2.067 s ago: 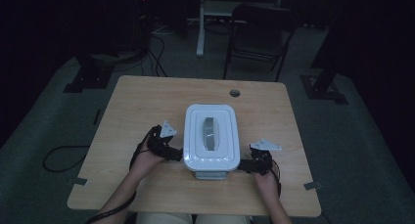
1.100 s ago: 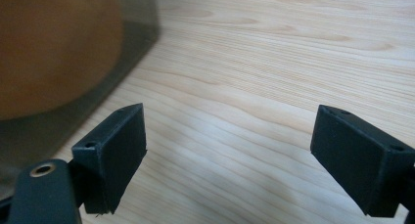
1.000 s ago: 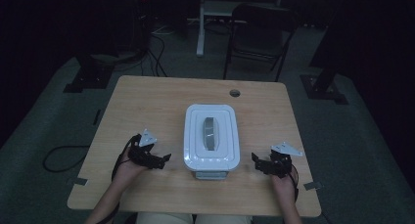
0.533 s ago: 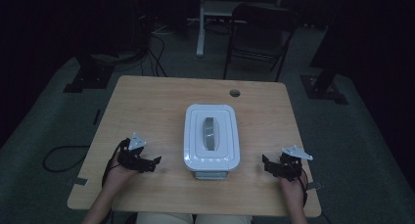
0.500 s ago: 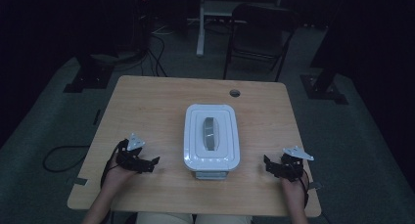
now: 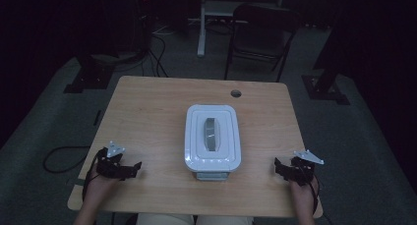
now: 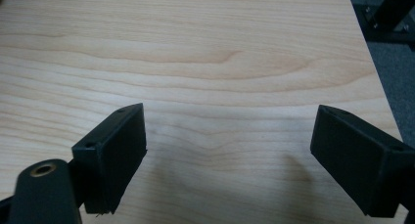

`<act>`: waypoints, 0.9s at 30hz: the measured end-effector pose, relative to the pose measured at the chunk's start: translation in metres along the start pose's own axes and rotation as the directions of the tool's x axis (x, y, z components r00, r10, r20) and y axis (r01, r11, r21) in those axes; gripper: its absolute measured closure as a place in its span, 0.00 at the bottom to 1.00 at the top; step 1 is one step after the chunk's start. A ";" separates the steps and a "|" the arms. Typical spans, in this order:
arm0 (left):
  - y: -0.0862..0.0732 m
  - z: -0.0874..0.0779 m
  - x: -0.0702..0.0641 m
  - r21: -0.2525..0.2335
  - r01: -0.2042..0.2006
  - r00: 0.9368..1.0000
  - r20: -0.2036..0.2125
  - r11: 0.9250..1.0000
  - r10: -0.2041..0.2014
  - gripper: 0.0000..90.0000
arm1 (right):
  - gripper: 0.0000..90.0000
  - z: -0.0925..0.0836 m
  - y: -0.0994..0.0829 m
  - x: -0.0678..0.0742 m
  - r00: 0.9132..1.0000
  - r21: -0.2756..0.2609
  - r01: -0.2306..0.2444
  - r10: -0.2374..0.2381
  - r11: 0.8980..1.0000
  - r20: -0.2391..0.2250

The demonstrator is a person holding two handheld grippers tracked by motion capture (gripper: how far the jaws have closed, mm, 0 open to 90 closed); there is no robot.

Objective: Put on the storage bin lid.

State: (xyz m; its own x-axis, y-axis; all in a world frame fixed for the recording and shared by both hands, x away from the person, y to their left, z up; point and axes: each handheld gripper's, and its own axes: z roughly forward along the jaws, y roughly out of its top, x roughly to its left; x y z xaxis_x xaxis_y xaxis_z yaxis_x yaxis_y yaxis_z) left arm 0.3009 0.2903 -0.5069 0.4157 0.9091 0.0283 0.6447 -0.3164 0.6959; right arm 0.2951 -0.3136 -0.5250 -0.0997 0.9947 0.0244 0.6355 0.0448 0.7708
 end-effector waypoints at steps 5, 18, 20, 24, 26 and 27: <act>-0.009 -0.003 0.008 0.005 0.061 0.997 -0.054 0.998 -0.060 0.02 | 0.15 0.002 0.001 -0.005 1.000 0.032 -0.022 0.022 0.999 0.008; -0.023 -0.001 0.018 0.015 0.149 0.979 -0.144 0.989 -0.146 0.02 | 0.15 0.003 0.000 -0.008 0.999 0.071 -0.024 0.021 0.997 0.041; -0.025 0.000 0.021 0.006 0.170 0.976 -0.139 0.985 -0.167 0.02 | 0.15 0.003 0.000 -0.008 0.999 0.071 -0.024 0.021 0.997 0.040; -0.025 0.000 0.021 0.004 0.176 0.974 -0.143 0.984 -0.174 0.02 | 0.15 0.003 -0.001 -0.008 0.998 0.071 -0.030 0.027 0.997 0.048; -0.025 0.000 0.021 0.004 0.177 0.974 -0.143 0.984 -0.174 0.02 | 0.15 0.003 -0.001 -0.008 0.998 0.071 -0.030 0.027 0.997 0.049; -0.025 0.000 0.021 0.003 0.178 0.974 -0.143 0.984 -0.175 0.02 | 0.15 0.003 -0.001 -0.008 0.998 0.071 -0.030 0.027 0.997 0.049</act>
State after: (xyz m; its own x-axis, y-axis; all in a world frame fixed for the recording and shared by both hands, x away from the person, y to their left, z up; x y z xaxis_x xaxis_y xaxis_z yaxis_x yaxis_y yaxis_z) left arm 0.2934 0.3170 -0.5237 0.1999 0.9798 0.0085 0.7103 -0.1509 0.6876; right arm 0.2976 -0.3210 -0.5276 -0.0450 0.9989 0.0136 0.6909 0.0213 0.7227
